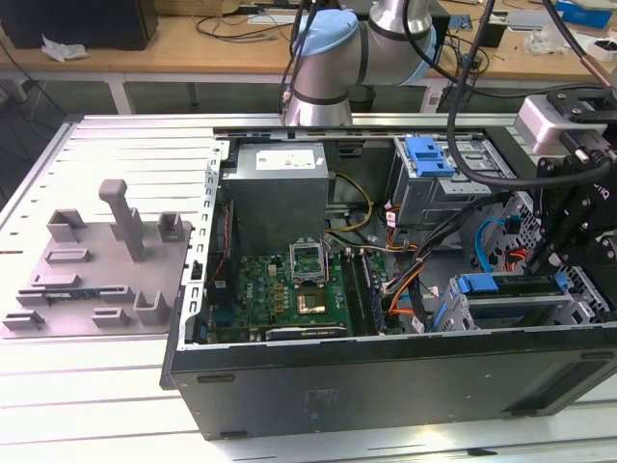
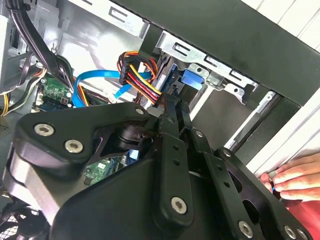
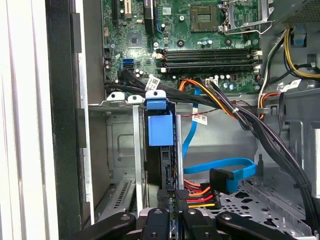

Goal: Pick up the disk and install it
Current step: 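Insert the first disk wire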

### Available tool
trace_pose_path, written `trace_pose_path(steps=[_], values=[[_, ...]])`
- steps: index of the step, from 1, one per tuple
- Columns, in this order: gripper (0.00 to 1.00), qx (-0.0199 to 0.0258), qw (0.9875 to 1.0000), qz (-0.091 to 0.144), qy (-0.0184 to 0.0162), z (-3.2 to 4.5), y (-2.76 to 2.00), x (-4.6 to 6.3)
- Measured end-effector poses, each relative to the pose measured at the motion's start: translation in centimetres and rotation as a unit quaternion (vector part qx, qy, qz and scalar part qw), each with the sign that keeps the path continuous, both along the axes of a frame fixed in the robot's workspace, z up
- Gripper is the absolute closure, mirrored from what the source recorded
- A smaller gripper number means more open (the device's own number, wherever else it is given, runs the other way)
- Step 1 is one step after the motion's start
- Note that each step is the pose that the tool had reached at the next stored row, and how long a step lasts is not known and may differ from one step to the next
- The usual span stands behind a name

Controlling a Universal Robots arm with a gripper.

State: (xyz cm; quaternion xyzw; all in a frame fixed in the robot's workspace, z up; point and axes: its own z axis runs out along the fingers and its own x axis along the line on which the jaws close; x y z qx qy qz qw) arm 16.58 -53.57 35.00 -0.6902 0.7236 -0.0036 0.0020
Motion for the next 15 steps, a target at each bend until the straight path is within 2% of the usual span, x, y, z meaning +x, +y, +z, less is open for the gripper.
trace_pose_path(steps=[11,15], values=[[0.84,0.0001,1.0000,-0.004,0.0000,-0.16,0.02,0.00],[0.84,0.0001,1.0000,-0.004,0.0000,-0.19,0.17,0.00]])
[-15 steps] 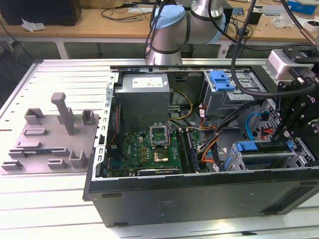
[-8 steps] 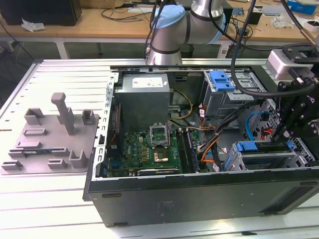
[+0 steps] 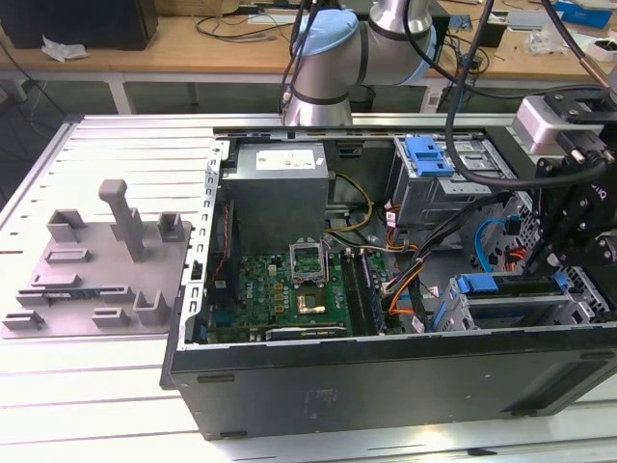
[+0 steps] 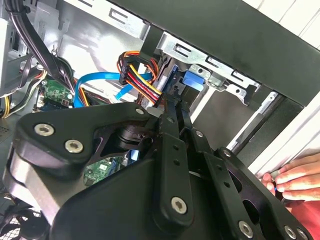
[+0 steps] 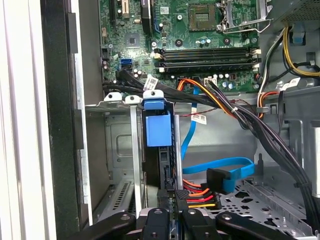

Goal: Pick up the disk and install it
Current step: 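Insert the first disk wire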

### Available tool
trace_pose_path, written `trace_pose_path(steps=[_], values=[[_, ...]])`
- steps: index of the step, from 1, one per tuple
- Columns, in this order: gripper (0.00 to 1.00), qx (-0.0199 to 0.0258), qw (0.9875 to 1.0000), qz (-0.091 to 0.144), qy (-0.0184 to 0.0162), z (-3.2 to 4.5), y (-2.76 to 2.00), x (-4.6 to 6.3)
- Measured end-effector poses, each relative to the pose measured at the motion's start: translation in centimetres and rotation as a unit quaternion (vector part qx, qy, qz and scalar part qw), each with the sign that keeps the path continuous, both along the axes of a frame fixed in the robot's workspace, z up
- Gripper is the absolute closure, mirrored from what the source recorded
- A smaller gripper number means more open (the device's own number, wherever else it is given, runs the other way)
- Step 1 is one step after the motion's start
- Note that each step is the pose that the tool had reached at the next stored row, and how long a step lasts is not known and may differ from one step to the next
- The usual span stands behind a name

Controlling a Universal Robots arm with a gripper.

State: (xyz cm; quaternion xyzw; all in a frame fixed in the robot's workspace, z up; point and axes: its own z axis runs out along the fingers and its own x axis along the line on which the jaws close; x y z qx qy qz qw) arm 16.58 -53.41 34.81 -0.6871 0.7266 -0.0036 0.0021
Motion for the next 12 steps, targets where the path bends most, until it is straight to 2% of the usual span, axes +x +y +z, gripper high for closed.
trace_pose_path(steps=[12], values=[[0.84,-0.0001,1.0000,0.000,0.0000,-0.13,0.14,0.00]])
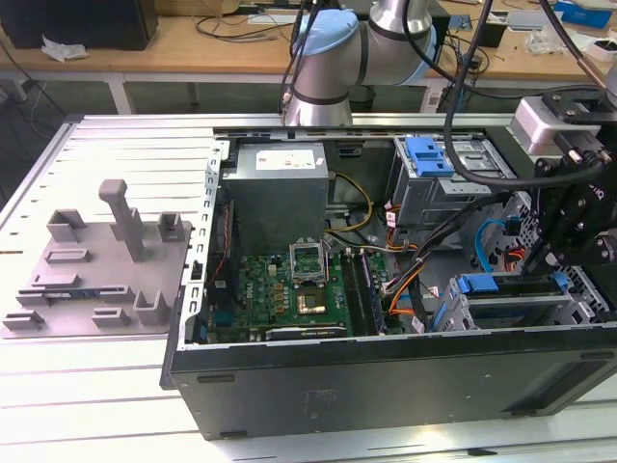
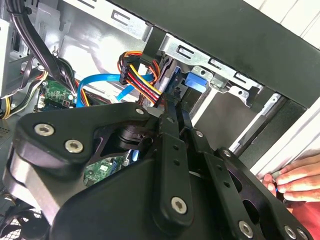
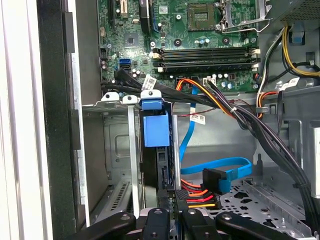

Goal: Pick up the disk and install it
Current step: 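Insert the first disk wire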

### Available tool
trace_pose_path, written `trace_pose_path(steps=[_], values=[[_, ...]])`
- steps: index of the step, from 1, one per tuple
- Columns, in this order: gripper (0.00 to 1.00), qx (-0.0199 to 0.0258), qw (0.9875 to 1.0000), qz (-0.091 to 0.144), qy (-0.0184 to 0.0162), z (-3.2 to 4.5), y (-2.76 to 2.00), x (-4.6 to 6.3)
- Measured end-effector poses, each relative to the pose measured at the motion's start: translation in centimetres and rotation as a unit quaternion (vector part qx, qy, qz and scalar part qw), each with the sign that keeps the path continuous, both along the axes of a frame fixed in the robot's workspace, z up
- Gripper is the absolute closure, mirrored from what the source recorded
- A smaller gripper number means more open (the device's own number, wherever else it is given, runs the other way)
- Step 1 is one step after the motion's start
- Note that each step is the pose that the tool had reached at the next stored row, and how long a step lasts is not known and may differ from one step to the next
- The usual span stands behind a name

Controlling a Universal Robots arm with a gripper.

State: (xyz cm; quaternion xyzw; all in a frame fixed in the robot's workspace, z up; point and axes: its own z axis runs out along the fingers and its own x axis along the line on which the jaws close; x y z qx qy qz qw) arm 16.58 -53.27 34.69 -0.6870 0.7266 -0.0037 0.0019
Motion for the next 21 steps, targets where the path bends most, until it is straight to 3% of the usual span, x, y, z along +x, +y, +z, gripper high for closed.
trace_pose_path(steps=[21], values=[[0.84,0.0000,1.0000,0.000,0.0000,-0.36,0.00,0.05]])
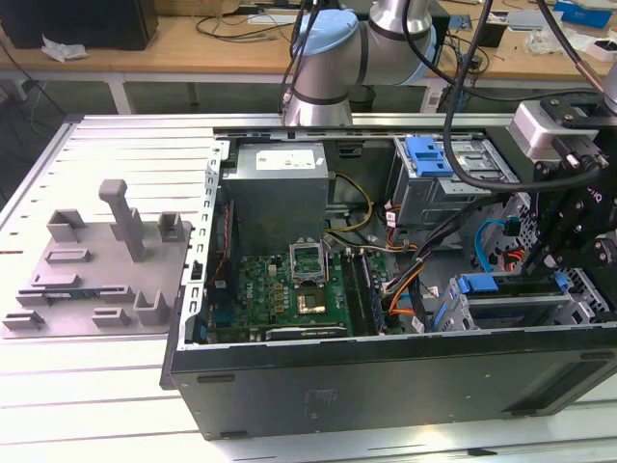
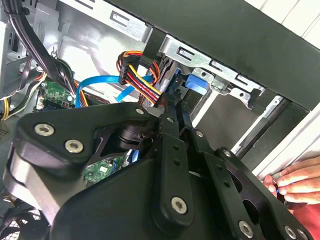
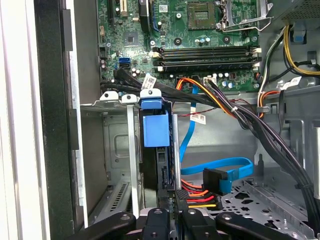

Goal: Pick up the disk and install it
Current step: 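Insert the first disk wire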

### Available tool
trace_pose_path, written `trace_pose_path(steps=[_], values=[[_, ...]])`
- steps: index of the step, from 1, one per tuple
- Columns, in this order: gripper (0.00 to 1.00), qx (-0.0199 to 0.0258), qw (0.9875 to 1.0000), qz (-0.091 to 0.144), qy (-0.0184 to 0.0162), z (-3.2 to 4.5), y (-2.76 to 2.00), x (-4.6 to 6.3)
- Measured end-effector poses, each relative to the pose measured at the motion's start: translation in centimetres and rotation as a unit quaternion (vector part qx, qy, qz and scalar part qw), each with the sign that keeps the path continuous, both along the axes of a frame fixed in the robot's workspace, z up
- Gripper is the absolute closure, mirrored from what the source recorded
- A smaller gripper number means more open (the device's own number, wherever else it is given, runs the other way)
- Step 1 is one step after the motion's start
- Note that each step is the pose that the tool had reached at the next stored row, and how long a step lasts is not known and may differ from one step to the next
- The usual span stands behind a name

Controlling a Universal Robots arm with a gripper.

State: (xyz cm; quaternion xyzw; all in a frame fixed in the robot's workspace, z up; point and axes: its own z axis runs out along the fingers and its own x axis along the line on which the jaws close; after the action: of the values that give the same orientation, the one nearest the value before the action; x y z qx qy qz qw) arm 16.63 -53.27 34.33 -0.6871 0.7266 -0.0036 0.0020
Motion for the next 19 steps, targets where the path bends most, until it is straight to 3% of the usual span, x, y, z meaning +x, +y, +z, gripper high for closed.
trace_pose_path(steps=[19], values=[[0.84,-0.0007,1.0000,0.002,0.0000,0.39,0.00,-0.03]])
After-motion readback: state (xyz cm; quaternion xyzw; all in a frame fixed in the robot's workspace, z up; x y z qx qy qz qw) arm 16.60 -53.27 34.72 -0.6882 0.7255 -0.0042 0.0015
